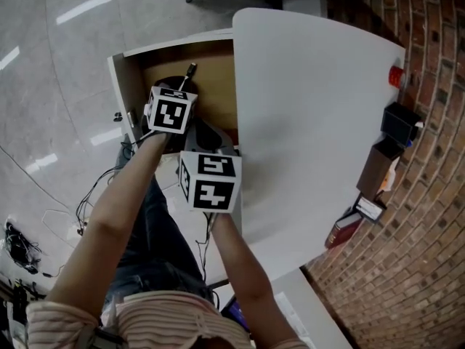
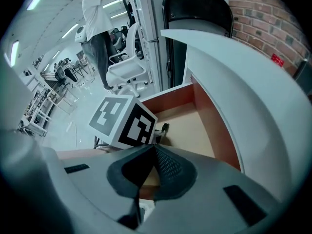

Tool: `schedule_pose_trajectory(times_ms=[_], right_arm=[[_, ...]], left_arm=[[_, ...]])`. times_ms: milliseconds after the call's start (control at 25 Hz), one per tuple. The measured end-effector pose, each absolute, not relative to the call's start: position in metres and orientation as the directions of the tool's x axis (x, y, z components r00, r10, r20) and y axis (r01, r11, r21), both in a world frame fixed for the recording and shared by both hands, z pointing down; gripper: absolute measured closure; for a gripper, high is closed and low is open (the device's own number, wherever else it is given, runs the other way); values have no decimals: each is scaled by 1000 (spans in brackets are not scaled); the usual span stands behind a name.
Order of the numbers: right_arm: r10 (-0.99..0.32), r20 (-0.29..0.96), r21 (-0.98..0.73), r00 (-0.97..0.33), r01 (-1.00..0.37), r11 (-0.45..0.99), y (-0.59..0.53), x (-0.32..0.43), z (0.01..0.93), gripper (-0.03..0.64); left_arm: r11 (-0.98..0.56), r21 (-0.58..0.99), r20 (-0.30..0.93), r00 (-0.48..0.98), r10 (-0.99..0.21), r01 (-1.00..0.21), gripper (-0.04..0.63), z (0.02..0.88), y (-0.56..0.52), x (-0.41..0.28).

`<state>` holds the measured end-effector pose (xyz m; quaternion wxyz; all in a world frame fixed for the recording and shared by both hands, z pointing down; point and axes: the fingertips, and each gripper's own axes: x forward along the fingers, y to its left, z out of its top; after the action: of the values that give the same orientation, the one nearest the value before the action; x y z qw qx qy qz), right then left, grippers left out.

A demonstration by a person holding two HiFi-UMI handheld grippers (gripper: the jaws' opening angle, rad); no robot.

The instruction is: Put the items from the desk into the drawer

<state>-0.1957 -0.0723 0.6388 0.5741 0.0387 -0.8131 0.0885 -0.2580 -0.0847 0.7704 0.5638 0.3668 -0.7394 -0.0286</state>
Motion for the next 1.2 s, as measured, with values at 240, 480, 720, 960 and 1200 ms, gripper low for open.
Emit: schedule_pose_trajectory(times_ms=[240,480,720,960,1200], right_arm=[[34,950,-91,-310,-171,981,-74,-191,648,600],[35,954,-91,-299,-178,980,-76,-191,652,600],[30,952,-86,-305,-173,981,-76,-193,650,600],[28,954,-84,-299,-177,981,-77,-189,650,600],[16,953,-74,-302,-181,981,-79,-188,650,600]], left_arm=[[730,461,816,-82,-572,-505,552,783,-85,-254],[728,459,823,-65,-564,-508,552,791,-86,-253],[730,457,826,-64,-561,-508,552,793,-86,-253],[728,451,827,-64,-558,-516,552,792,-87,-251],[726,456,826,-60,-561,-514,528,791,-90,-249]])
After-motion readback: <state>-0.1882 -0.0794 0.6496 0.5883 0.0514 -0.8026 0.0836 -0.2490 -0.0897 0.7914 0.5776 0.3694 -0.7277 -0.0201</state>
